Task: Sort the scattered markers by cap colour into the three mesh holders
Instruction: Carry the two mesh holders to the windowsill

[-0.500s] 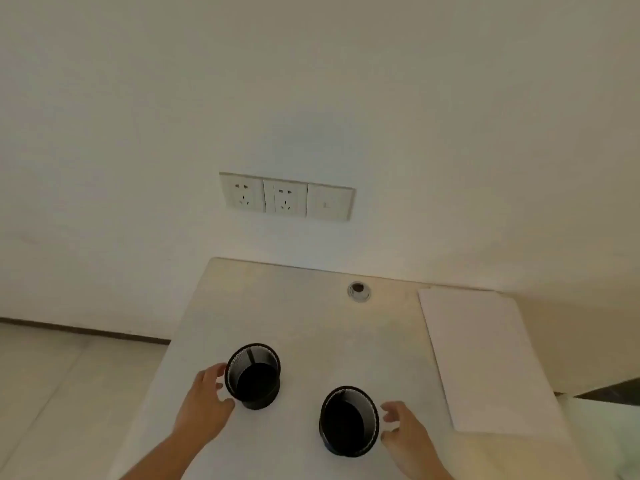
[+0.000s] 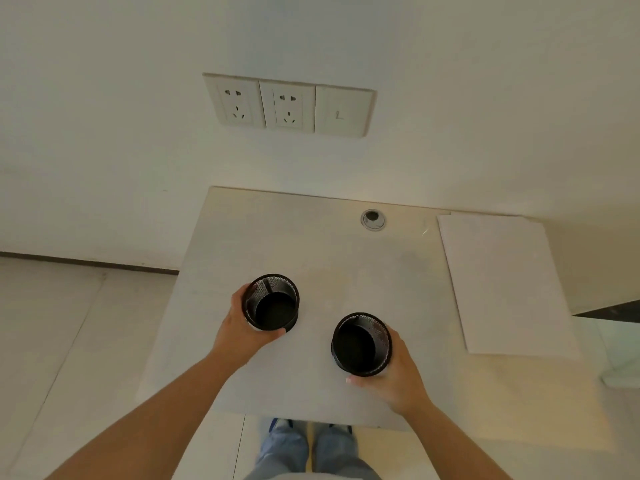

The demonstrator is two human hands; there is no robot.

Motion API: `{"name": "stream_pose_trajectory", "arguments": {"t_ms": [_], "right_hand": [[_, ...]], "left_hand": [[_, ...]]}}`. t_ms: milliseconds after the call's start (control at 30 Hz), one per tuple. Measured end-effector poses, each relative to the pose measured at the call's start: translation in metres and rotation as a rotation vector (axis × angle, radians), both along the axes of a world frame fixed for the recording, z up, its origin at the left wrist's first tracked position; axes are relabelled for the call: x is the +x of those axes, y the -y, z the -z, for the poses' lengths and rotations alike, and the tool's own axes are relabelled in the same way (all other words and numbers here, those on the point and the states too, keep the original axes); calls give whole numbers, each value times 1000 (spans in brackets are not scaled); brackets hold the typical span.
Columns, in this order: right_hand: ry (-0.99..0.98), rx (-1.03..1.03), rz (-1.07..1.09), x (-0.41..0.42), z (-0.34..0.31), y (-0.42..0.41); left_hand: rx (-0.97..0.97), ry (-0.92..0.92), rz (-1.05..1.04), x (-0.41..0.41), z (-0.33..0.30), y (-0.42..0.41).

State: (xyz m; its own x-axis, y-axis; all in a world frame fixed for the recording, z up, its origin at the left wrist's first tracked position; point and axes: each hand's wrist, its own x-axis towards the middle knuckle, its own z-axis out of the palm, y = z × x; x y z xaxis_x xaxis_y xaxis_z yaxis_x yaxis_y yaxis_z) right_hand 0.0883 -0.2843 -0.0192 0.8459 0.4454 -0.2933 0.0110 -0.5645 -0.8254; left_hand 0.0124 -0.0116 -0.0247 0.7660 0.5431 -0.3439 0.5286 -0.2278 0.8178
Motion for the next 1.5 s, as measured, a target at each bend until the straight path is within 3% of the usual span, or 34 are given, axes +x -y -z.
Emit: {"name": "stream_pose_trajectory", "arguments": {"t_ms": [233, 433, 633, 800, 933, 1233, 1500], "right_hand": [[97, 51, 23, 7, -10, -18], [-56, -22, 184, 11, -5, -24], [-222, 123, 180, 8, -8, -30], [-383, 212, 28, -7, -21, -53], [-490, 169, -265, -33, -25, -74], [-434, -73, -698, -129, -22, -145], [-418, -167, -725, -228, -8, -244]], "left_hand": [[22, -41, -6, 10, -4, 4], [-35, -90, -3, 7, -11, 9], [-66, -80, -117, -22, -27, 31], [-34, -118, -257, -90, -37, 47], [-68, -110, -508, -158, -39, 63], [-224, -189, -1004, -333, -10, 99], [-312, -282, -1227, -479, 1, 83]]}}
